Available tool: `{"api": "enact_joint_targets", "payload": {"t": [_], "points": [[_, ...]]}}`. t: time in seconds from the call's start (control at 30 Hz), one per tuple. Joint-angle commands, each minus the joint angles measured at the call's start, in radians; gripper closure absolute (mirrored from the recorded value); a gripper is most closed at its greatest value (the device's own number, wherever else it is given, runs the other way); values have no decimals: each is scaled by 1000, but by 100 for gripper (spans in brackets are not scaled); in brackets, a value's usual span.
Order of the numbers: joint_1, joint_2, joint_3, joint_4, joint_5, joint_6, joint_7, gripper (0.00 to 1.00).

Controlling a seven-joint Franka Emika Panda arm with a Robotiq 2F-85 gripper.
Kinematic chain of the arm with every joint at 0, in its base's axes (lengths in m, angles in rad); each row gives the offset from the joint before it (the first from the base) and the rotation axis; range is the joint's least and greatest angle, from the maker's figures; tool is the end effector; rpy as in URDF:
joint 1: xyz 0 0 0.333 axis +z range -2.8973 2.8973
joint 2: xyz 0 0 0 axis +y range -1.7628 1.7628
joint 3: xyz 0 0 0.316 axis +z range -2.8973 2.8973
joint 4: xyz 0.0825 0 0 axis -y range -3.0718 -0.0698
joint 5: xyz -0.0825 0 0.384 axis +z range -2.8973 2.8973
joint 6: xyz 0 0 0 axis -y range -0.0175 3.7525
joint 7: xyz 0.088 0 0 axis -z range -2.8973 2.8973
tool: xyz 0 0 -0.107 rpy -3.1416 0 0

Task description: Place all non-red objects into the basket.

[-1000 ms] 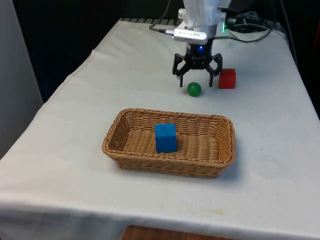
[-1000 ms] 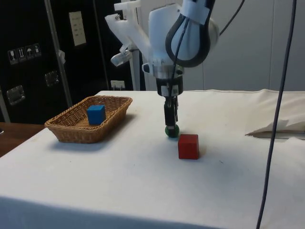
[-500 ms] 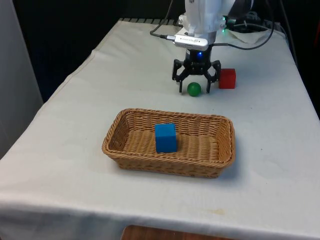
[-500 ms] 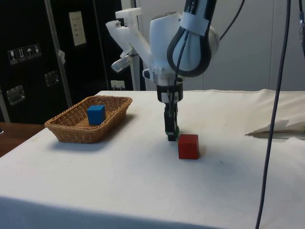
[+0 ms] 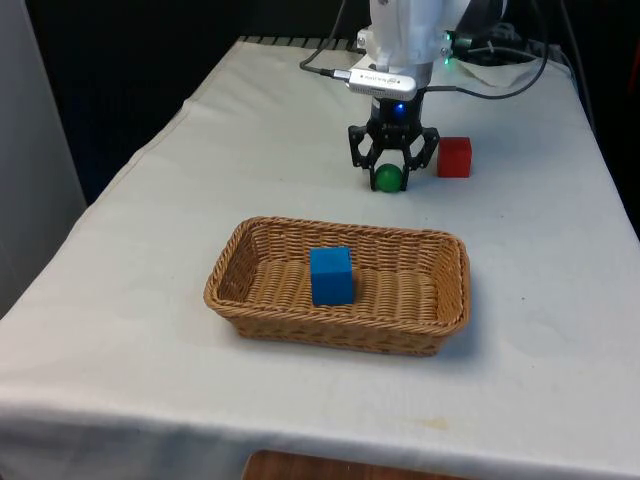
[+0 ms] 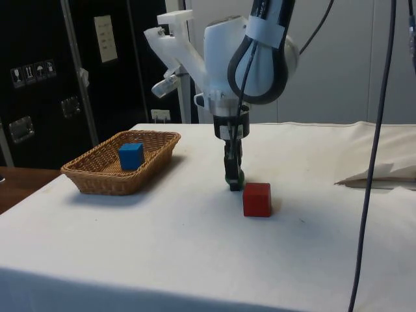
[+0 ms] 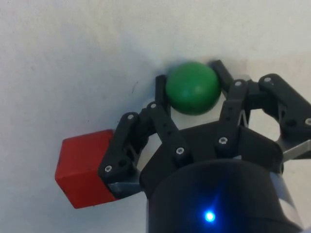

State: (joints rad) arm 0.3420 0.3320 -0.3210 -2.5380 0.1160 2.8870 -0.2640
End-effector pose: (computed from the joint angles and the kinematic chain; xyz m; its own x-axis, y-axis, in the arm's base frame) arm 0.4563 -0.0076 0.1603 0.9813 0.1911 0.0227 0.1888 -0.9789 0.0782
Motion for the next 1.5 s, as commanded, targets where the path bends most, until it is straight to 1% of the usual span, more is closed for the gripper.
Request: {"api": "enact_joint_targets", "payload": {"t": [0.0, 0.03, 0.07, 0.13, 0.17, 0.23, 0.3, 0.33, 0.37, 0.4, 0.47, 0.5, 0.57, 0.6, 0.63, 0.7, 0.83, 0.87, 0.9, 0.93, 1.0, 1.07, 1.2, 1.23, 1.27, 1.47], "points": [[-2, -6, 1, -2, 1, 3, -4, 100], [-1, -15, -6, -4, -3, -4, -4, 100], [0, -3, -2, 1, 0, 1, -1, 100], [2, -32, -17, -8, -10, -14, -6, 100], [5, -48, -26, -11, -13, -24, -9, 100], [7, -65, -32, -14, -17, -35, -11, 100], [7, -82, -36, -16, -20, -47, -12, 100], [0, -67, -21, -13, -2, -32, -20, 100], [7, -92, -37, -17, -22, -55, -13, 100], [5, -113, -40, -18, -26, -71, -14, 100], [5, -122, -42, -18, -28, -79, -14, 100], [4, -143, -46, -18, -32, -96, -16, 100], [3, -160, -50, -18, -37, -112, -16, 100], [0, -158, -39, -17, -16, -107, -26, 100], [3, -170, -52, -17, -40, -121, -16, 100], [2, -198, -57, -16, -48, -145, -15, 100], [0, -233, -60, -14, -50, -174, -18, 100], [-1, -247, -60, -6, -47, -191, -21, 100], [0, -241, -55, -15, -32, -174, -28, 100], [-1, -247, -60, -6, -47, -191, -21, 100], [-1, -258, -60, 4, -43, -207, -25, 100], [-1, -266, -58, 28, -34, -233, -30, 100], [-1, -259, -55, 72, -20, -269, -38, 100], [-1, -259, -57, 80, -31, -272, -29, 100], [0, -251, -53, 97, -15, -286, -38, 100], [-1, -218, -45, 167, -4, -325, -38, 100]]}}
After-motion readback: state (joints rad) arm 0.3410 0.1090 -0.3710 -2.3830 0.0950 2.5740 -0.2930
